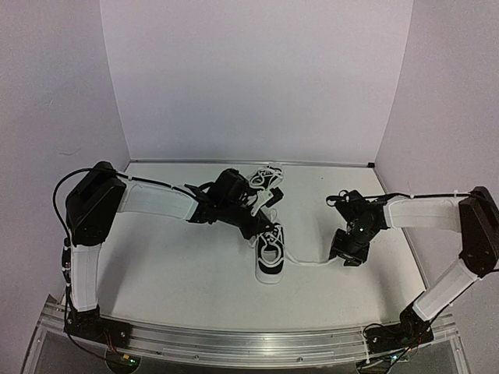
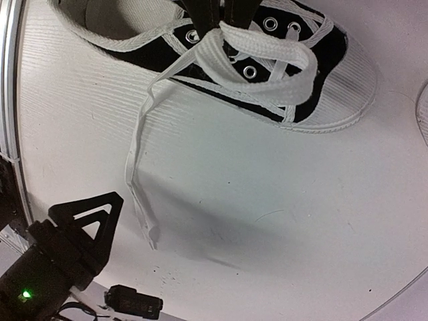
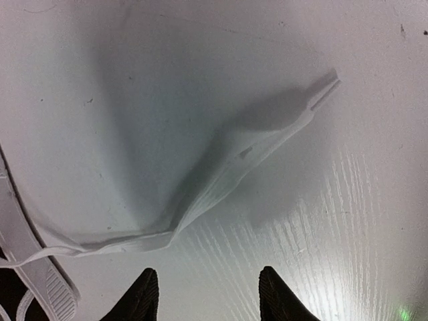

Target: Tie the shoes

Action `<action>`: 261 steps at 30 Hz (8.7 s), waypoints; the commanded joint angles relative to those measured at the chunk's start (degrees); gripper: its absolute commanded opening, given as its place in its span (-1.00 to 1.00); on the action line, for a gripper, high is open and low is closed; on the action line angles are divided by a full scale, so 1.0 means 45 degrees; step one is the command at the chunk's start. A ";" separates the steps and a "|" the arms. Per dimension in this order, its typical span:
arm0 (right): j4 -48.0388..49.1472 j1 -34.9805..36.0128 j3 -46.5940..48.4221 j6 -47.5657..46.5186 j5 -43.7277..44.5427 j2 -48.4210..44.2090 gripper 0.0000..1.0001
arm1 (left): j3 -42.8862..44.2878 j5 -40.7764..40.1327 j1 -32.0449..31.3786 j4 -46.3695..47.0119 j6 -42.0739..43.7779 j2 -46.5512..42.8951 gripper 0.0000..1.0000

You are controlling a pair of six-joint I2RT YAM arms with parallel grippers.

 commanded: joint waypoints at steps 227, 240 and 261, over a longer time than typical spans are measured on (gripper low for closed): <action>0.4458 0.0452 0.6402 -0.3292 -0.9293 0.4542 -1.00 | 0.7606 0.0779 -0.3184 -0.5708 0.3387 0.1839 -0.26; 0.4226 0.0540 0.7028 -0.3298 -0.9544 0.5061 -0.95 | 0.1614 -0.0339 -0.1340 -0.3051 0.0492 -0.3042 0.08; 0.1589 0.2103 0.9362 -0.4225 -0.8932 0.5778 0.24 | -0.3149 -0.1459 0.1226 -0.1153 -0.3366 -0.5758 0.34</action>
